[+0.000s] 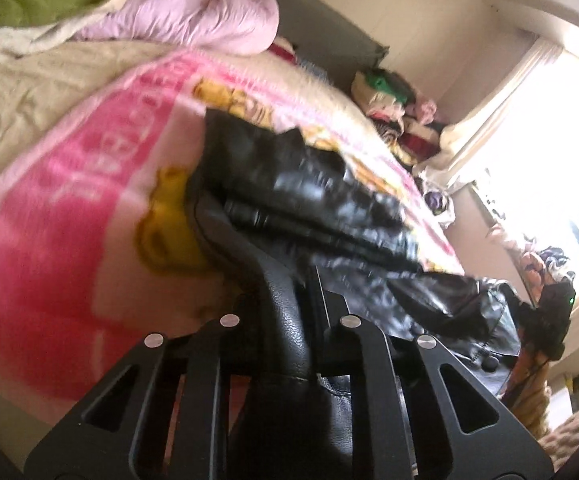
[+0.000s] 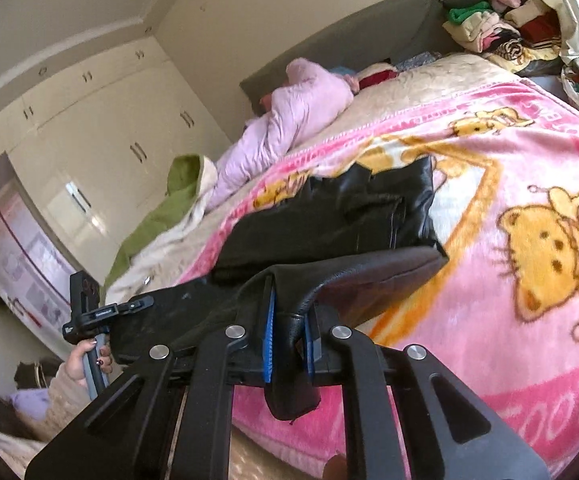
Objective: Fold large clothes
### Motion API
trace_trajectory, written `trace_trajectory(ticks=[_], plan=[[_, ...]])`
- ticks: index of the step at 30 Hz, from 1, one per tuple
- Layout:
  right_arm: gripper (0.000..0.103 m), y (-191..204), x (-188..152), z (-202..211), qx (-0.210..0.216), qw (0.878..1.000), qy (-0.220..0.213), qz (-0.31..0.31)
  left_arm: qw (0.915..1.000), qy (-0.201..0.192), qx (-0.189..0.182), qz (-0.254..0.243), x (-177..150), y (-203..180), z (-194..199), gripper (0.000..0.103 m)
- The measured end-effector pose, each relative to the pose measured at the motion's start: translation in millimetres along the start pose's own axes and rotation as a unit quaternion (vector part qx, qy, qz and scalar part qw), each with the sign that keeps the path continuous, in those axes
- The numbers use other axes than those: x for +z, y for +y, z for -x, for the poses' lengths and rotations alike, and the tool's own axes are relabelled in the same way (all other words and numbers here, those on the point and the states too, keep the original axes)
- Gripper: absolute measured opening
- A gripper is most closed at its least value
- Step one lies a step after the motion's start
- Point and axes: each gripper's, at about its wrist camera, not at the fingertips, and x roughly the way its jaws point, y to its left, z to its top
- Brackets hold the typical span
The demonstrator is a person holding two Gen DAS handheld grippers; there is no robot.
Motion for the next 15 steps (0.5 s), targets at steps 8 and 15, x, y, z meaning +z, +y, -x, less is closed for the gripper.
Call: trace_trajectory(ticks=[8,15], plan=[[0.01,-12.0,31.9,-11.3,0.012,0.999,-0.039,-0.022,0.9997,-0.023,-0.007,-0.002,43.0,-14.8,-14.4,0.009],[0.01,-22.1,64.0,-30.2,0.015,0.998,-0.052,-0.036,0.9997,-0.025,-0.004,0.003,78.9,-19.1,-37.9,0.009]])
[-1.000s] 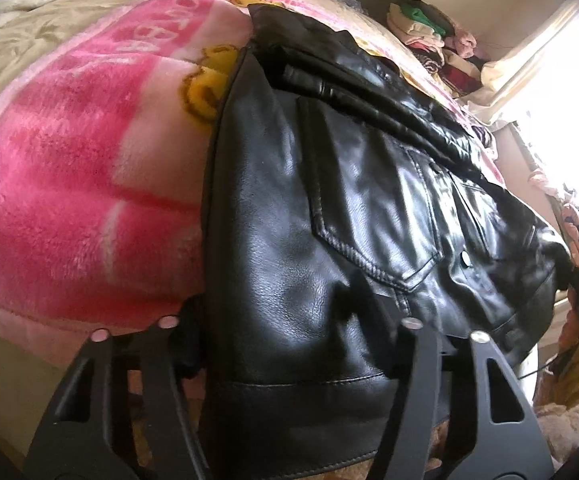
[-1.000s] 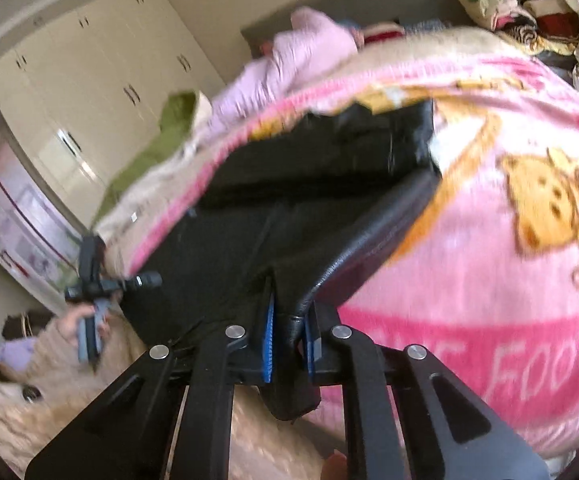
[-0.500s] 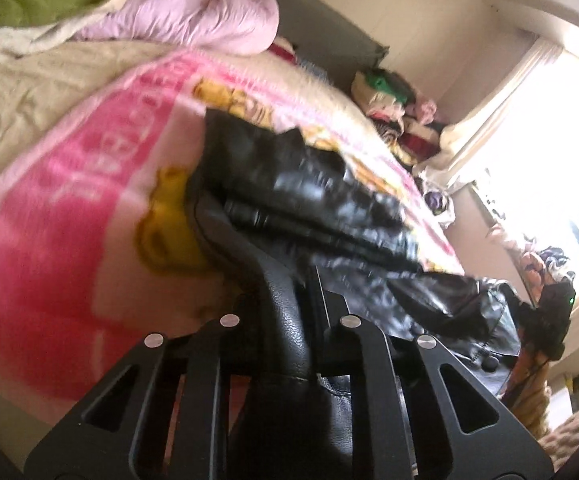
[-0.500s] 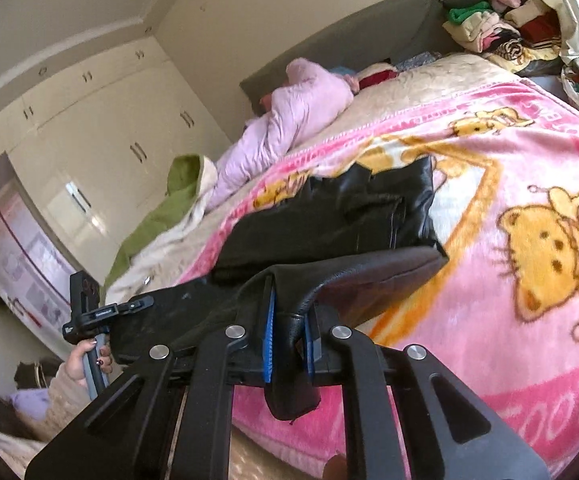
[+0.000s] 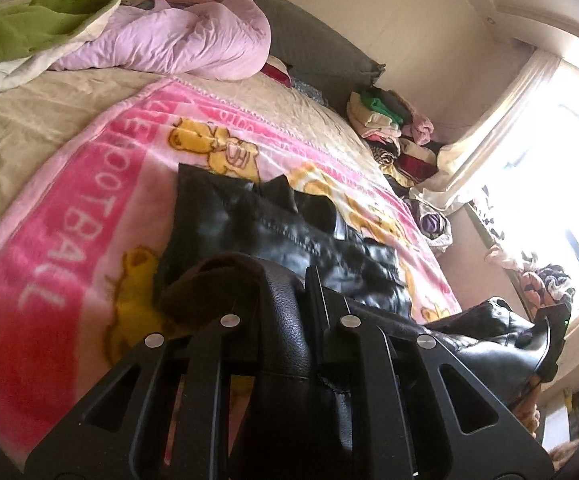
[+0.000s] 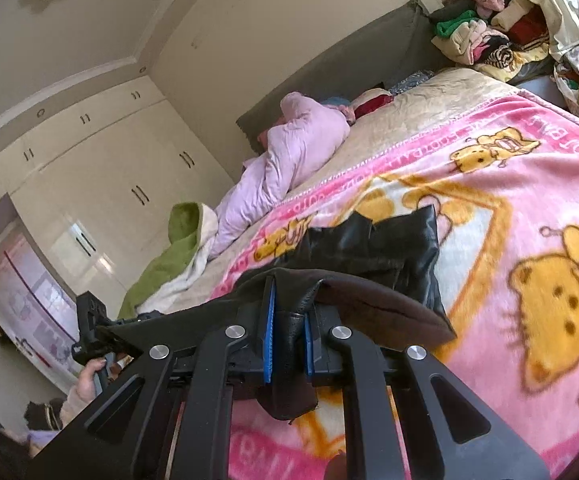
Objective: Fold large clothes
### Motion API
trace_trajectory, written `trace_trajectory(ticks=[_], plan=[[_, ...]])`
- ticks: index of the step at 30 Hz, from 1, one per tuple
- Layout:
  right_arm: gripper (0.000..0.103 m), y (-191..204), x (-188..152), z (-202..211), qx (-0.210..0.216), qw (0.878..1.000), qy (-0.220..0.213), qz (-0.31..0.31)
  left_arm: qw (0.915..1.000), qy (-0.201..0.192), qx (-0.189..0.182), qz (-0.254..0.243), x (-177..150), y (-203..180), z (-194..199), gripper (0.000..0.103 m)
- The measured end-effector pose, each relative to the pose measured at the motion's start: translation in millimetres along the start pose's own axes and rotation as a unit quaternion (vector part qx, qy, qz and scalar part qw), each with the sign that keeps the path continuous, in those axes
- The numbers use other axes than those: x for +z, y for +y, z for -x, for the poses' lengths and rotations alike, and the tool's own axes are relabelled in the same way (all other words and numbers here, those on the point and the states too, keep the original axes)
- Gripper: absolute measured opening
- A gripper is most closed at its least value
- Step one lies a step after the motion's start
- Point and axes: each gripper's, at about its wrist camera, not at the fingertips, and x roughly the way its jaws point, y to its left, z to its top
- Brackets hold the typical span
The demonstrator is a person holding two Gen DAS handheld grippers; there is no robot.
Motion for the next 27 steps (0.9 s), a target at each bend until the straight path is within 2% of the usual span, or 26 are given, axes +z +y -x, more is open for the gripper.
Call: trace_trajectory(ticks=[10,15,18,23,26,27], plan=[[0.01,-21.2,35.5,-48.5,-0.019,1.0,0.003,-0.002,0.9996,0.005,0.026,0.005,35.1,-2.1,-38.1,0.009],[0.011,-36.2,45.1,-74.7,-0.046,0.999,0.01,-0.007,0.9989,0.015,0.043,0.014,48.2,4.6,-64.6,0.012],[0.011,-50.8,47.7,-91.0,-0.07,0.997,0.021,-0.033,0.9979,0.02,0.057,0.023,55.0,11.7,-79.8,0.015],[0.014,-88.7,46.6,-118.2,-0.115,0.986,0.063,-0.1,0.9957,0.036,0.071,0.047,59.0,28.7,-99.9,0.022],[0.021,-94.8,43.2,-128.8,-0.127,0.985,0.077,-0.093,0.9948,0.043,0.079,0.048,57.4,31.7,-108.7,0.022],[0.03,-95.3,42.5,-129.1,-0.136,0.984,0.073,-0.091,0.9948,0.043,0.078,0.05,57.6,32.6,-109.5,0.027]])
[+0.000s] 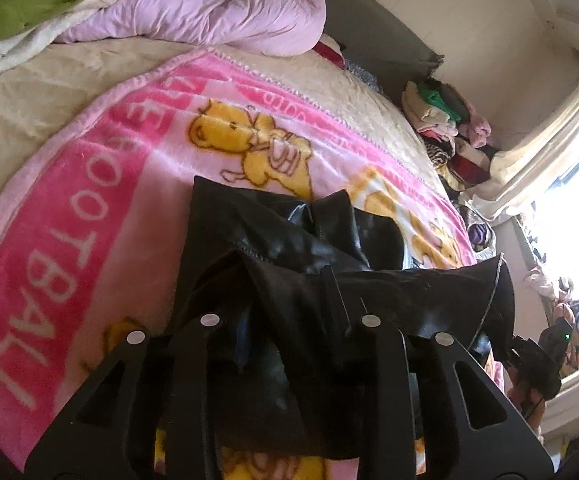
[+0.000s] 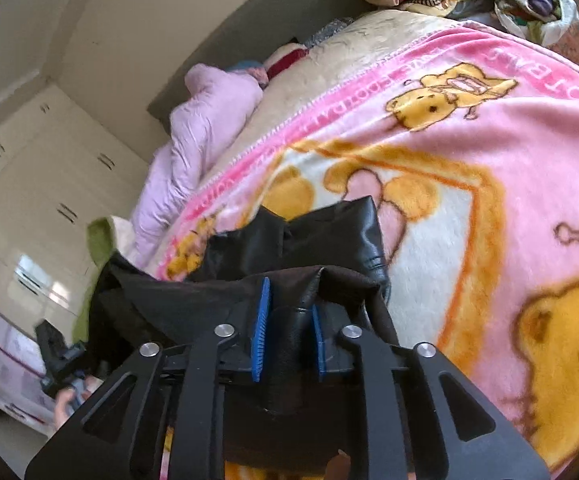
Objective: Fold large clothes
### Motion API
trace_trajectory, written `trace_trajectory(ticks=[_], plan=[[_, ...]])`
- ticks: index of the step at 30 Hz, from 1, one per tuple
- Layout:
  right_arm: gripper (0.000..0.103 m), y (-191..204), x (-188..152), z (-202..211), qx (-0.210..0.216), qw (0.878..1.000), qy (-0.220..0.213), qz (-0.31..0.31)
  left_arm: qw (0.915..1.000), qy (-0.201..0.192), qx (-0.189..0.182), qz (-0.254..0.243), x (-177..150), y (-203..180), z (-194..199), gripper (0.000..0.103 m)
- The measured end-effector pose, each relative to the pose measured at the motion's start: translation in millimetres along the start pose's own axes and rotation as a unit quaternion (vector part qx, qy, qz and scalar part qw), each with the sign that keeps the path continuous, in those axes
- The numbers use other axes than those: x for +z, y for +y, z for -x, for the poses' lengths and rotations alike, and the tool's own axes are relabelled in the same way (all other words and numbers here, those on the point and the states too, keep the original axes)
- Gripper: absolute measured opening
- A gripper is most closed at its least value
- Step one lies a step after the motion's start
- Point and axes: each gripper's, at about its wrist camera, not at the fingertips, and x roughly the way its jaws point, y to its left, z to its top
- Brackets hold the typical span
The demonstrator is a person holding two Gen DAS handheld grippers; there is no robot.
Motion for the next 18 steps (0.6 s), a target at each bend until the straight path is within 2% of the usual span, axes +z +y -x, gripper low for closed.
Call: trace_trajectory(ticks=[1,2,3,4,6,10,12,15,18], plan=[[0.039,-2.1,-0.5,2.2,-0.003,1.0,-0.008,-0.005,1.0,-0.005,0.0,0.003,-0.1,0.5,1.4,0.035],[0.057,-4.3,-0.6,4.8,-0.002,1.0,-0.013,-0.011,0.9999,-0.011,-0.003,0.004,0.1,1.0,4.6,0.038],[0.062,-7.0,-0.8,8.6,0.001,1.0,-0.02,-0.017,0.9998,-0.016,-0.005,0.004,0.3,0.7,6.9,0.044],[0.062,-10.0,-0.8,12.7,0.006,0.999,-0.027,-0.02,0.9996,-0.026,-0.009,0.003,1.2,0.3,12.6,0.049],[0.064,-13.3,-0.1,19.3,-0.002,0.999,-0.036,-0.017,0.9992,-0.037,-0.011,0.0,2.1,1.0,20.0,0.05],[0.071,-11.5,-2.9,24.3,-0.035,0.998,-0.047,0.033,0.9982,-0.053,0.012,-0.025,1.5,-0.7,29.7,0.051],[0.072,-5.4,-6.2,22.7,-0.056,0.995,-0.049,0.069,0.9967,-0.049,0.035,-0.054,-0.9,-4.8,26.9,0.052],[0.072,9.6,-12.3,14.3,-0.1,0.984,-0.047,0.14,0.9926,-0.032,0.069,-0.094,-4.7,-10.3,11.4,0.052],[0.072,22.8,-13.1,-0.9,-0.128,0.972,-0.044,0.194,0.9894,-0.01,0.083,-0.119,-6.8,-9.4,-8.9,0.052]])
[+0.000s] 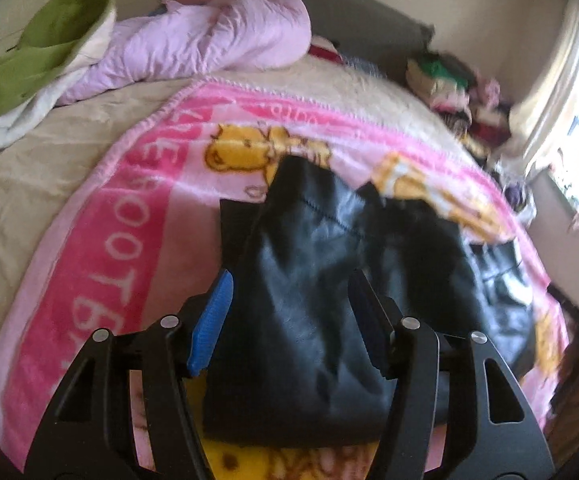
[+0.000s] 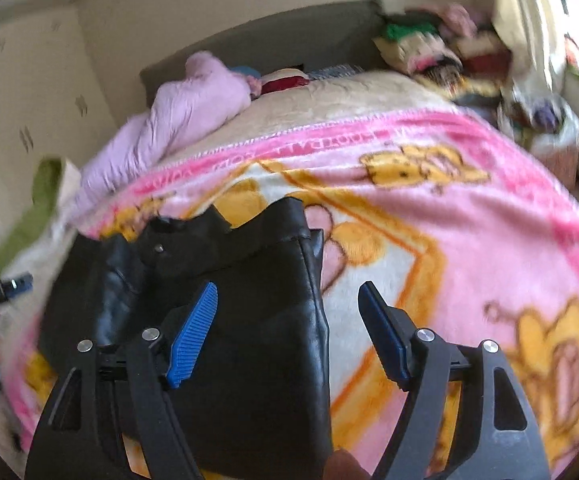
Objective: Fold large clothes
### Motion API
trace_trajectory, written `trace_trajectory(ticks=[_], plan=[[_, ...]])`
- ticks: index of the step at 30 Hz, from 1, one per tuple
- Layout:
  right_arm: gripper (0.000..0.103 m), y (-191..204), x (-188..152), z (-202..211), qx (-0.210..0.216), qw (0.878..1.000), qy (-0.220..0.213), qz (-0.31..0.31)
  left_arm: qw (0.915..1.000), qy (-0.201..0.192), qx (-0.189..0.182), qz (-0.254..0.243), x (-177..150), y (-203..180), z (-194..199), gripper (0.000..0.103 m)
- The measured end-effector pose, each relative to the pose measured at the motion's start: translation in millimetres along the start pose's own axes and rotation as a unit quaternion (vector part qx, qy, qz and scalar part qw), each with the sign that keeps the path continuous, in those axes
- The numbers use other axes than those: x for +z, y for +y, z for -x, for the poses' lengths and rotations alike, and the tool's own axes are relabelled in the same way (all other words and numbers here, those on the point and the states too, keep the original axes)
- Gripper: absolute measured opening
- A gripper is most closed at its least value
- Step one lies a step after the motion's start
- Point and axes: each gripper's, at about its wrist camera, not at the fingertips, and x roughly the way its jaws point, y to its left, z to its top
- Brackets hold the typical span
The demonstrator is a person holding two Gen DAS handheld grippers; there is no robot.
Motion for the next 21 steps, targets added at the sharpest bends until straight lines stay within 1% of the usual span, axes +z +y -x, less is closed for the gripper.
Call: trace_trajectory(ticks=[3,7,8,10,11,12,14,16,17,18,19,21], plan=[[0.072,11.1,9.1,-22.2,-0.018,0.999,0.01,0.045,0.9996,0.019,0.015,-0.015,2.9,-1.7,-22.1,0.052],[0.069,12.7,20.8,-51.0,-0.016,0.998,0.03,0.059,0.9994,0.023,0.018,-0.018,11.7,-1.7,-39.3,0.052],[0.066,11.8,23.3,-59.7,-0.016,0.997,0.038,0.06,0.9994,0.024,0.017,-0.016,13.7,-0.9,-43.2,0.052],[0.054,12.9,26.0,-71.1,-0.017,0.997,0.045,0.065,0.9997,0.025,0.005,-0.006,18.6,1.5,-51.4,0.052],[0.042,12.7,26.3,-76.3,-0.018,0.996,0.048,0.067,0.9997,0.023,-0.001,-0.002,19.7,1.4,-53.6,0.052],[0.035,11.6,25.9,-79.7,-0.025,0.996,0.05,0.067,0.9997,0.021,-0.013,0.007,20.8,4.1,-57.4,0.052],[0.027,9.2,24.7,-79.8,-0.018,0.997,0.047,0.058,0.9995,0.02,-0.019,0.015,21.3,4.3,-62.5,0.051],[0.021,5.2,23.5,-76.5,-0.011,0.998,0.038,0.043,0.9996,0.018,-0.017,0.013,21.2,3.3,-66.8,0.035],[0.019,4.2,22.5,-72.1,-0.009,0.999,0.031,0.037,0.9997,0.016,-0.015,0.011,21.3,2.4,-67.4,0.03],[0.019,2.2,22.5,-68.9,-0.008,0.999,0.025,0.031,0.9998,0.012,-0.014,0.007,20.2,1.3,-66.8,0.019],[0.018,-0.2,23.3,-65.2,-0.007,1.0,0.018,0.022,0.9999,0.008,-0.014,0.001,19.1,0.0,-65.5,0.011],[0.017,-3.9,25.3,-57.5,-0.001,1.0,0.005,0.008,0.9998,-0.006,-0.012,-0.015,18.3,-3.8,-60.3,0.004]])
